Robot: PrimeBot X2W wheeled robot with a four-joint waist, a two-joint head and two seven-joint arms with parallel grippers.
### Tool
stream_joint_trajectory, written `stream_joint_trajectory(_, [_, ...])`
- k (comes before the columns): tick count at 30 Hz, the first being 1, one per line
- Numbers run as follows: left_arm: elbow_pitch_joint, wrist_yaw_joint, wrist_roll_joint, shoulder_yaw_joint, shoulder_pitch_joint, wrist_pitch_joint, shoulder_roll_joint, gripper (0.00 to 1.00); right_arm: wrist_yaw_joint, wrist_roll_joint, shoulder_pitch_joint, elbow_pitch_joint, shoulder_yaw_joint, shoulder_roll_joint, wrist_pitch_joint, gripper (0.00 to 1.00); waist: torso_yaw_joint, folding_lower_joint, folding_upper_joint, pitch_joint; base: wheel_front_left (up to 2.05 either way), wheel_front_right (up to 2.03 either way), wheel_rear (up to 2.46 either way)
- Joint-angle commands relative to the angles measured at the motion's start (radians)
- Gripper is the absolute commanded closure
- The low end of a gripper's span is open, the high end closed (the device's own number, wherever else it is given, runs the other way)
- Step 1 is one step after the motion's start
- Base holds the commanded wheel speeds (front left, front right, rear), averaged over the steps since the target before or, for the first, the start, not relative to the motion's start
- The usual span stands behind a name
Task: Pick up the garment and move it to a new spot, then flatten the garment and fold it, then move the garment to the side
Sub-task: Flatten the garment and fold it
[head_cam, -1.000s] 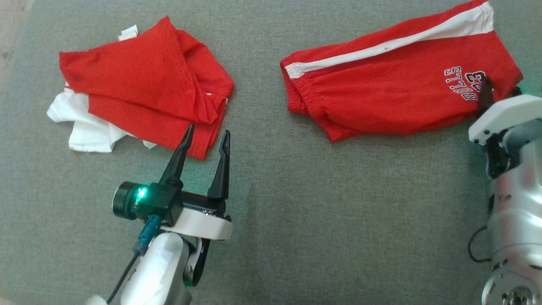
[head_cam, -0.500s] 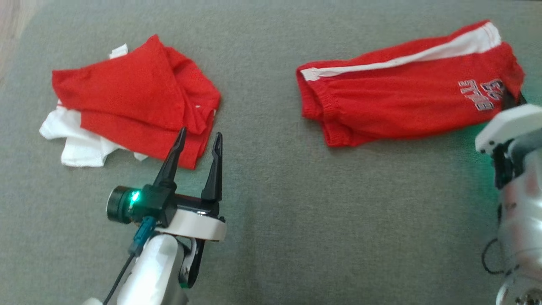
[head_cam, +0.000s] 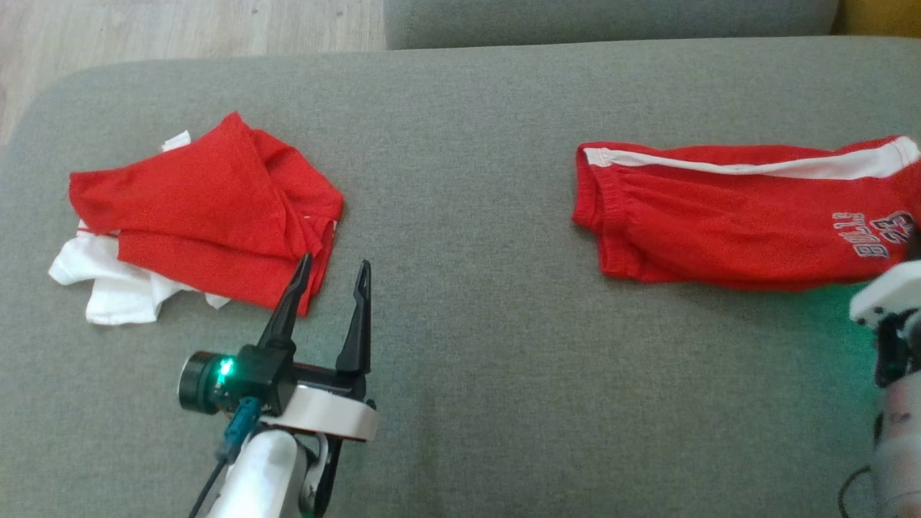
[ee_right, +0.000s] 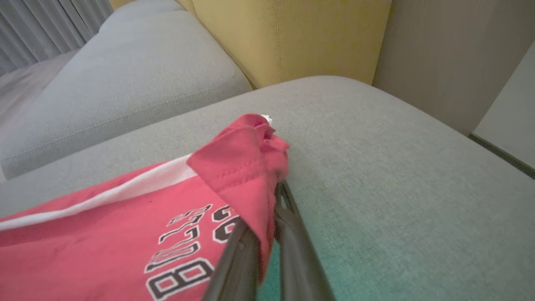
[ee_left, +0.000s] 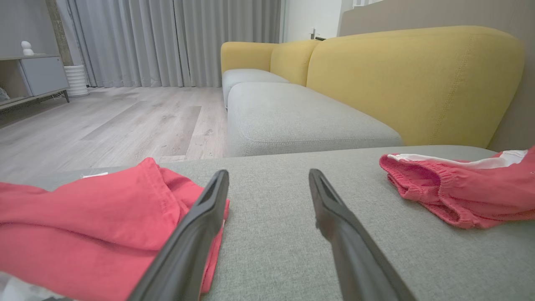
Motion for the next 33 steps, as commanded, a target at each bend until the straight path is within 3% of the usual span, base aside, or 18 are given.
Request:
stream_joint_trajectory(1, [-0.027,-0.002,0.008,0.036,-0.012,-0.005,0.003,0.00,-0.001,0.012,-0.025,-0.041,0.044,0.004,-0.010,1.00,0.000,0.0001,-0.0001,-0.002,0.00,0.00,0.00])
stream_joint_trajectory(19, [0.015,-0.008,-0.006,0.044,0.018,-0.005,0.003,0.00,-0.001,0.300,-0.006,-0.197,0.514,0.078,-0.050,1.00,0.082,0.0001,-0.0001,-0.081,0.00,0.00,0.00])
stream_joint_trajectory(27, [0.012,-0.010,-0.006,0.046,0.035,-0.005,0.003,0.00,-0.001,0.353,0.025,-0.155,0.688,0.088,-0.042,1.00,0.122,0.0001,-0.0001,-0.096,0.00,0.00,0.00])
stream_joint_trajectory(33, [0.012,-0.010,-0.005,0.048,0.032,-0.005,0.003,0.00,-0.001,0.350,0.035,-0.089,0.840,0.053,-0.035,1.00,0.128,0.0001,-0.0001,-0.088,0.00,0.00,0.00])
